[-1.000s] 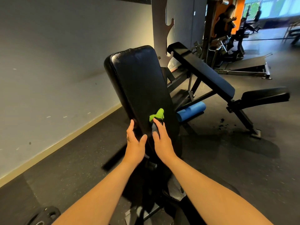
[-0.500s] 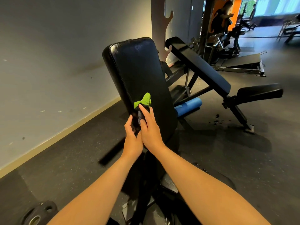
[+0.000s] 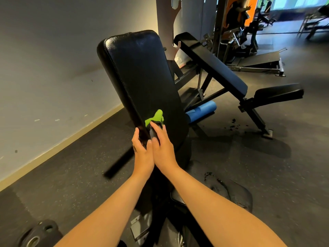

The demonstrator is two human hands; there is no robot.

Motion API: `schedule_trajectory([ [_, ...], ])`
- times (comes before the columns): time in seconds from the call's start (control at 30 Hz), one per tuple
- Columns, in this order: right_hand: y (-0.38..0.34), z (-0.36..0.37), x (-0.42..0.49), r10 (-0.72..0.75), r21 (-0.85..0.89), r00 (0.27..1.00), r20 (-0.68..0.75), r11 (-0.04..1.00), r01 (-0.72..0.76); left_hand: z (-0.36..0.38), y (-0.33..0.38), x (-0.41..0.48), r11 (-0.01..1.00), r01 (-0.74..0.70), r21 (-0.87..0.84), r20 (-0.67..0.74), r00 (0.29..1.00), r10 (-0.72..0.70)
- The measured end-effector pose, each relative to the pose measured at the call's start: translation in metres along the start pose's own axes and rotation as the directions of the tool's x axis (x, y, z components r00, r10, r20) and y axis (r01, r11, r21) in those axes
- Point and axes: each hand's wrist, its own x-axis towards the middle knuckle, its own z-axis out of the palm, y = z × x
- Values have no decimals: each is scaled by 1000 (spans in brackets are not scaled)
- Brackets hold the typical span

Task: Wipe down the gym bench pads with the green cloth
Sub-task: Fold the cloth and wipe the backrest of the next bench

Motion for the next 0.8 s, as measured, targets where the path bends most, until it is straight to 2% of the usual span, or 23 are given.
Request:
schedule_trajectory([
  [0.17, 22, -13, 3, -44, 12, 998, 36, 999, 44, 6, -3, -4, 1000, -9, 2, -37, 999, 9],
  [0.4, 62, -31, -1, 250, 3, 964, -95, 968, -250, 20, -8, -9, 999, 4, 39, -76, 997, -1],
  [0.47, 62, -31, 0, 240, 23, 965, -102, 971, -239, 28, -7, -11, 999, 12, 50, -88, 996, -7],
  [0.63, 52, -29, 13, 88, 59, 996, -33, 995, -86, 49, -6, -11, 996, 67, 64, -166, 984, -56],
  [0.73, 60, -39, 31, 103, 15, 991, -89, 995, -102, 57, -12, -7, 992, 100, 80, -193, 978, -83],
  [0.8, 66, -48, 44, 167, 18, 975, -149, 986, -167, 61, -15, -7, 990, 111, 91, -209, 974, -90],
])
